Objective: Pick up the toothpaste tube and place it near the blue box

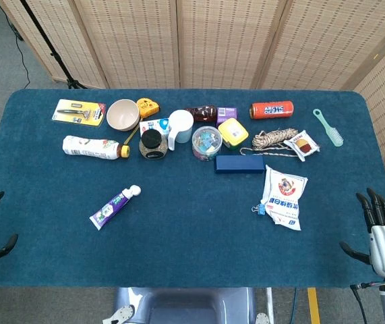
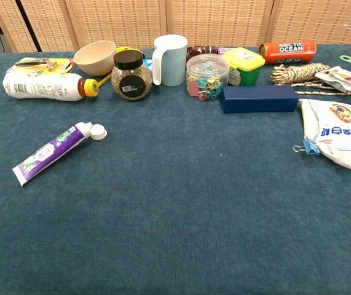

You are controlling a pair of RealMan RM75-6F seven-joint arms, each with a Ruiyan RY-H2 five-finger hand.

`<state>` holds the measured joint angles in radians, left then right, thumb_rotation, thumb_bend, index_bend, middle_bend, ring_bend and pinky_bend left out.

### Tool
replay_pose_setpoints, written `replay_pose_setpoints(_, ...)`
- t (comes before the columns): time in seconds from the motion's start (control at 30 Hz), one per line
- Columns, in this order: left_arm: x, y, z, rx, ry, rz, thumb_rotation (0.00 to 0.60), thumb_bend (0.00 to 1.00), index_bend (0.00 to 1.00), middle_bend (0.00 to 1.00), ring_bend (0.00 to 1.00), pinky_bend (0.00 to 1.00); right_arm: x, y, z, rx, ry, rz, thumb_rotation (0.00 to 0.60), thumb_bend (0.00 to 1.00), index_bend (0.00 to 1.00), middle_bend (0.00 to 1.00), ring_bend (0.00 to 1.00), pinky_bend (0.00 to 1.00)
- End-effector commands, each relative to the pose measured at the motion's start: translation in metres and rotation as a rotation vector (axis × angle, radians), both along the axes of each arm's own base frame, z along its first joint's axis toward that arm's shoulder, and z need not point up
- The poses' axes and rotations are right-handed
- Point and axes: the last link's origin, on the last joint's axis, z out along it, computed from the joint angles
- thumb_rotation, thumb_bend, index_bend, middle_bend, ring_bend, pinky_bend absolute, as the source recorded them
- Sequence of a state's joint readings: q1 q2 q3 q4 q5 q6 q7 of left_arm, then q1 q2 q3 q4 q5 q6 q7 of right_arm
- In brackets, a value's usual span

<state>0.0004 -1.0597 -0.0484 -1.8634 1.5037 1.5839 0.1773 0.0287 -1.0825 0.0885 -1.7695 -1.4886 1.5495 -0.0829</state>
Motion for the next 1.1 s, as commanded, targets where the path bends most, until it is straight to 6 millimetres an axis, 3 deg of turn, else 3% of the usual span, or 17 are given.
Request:
replay_pose_setpoints(0.03,0.0001,0.0003,-0.0008,-0.003,0.001,0.000,0.600,0.24,0.11,0.09,0.18,0.16,-0.0003,0.0003,0.0005,-0.012,-0.001,0.005,0.600,0.00,0.05,0.00,0.00,0.00)
replay_pose_setpoints(1.1,-0.0017,0.0042,-0.0008,-0.013,0.001,0.011,0.600,0.24,0.11,0.09,0.19,0.16,-0.0020,0.0044,0.0010,-0.015,-0.001,-0.010,0.600,0.00,0.05,0.00,0.00,0.00)
